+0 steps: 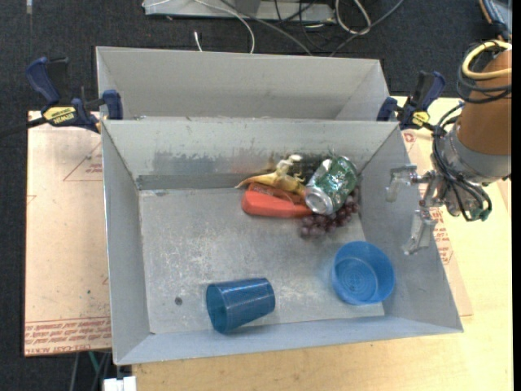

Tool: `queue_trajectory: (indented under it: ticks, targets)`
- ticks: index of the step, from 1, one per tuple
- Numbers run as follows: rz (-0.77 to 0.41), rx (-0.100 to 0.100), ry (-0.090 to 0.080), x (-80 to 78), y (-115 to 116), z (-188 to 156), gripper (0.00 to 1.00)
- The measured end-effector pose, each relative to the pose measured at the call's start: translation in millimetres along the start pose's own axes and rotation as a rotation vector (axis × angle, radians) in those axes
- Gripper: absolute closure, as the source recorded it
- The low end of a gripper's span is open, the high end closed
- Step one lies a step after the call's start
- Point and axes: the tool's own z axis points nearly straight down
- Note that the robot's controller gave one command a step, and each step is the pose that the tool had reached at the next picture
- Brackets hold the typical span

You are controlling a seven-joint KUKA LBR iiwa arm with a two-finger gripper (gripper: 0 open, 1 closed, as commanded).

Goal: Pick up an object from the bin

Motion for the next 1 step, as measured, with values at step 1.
queue_trajectory:
  ticks: [1]
  targets:
    - [0.000,0.000,0.000,-0.1,0.1,0.1,0.00]
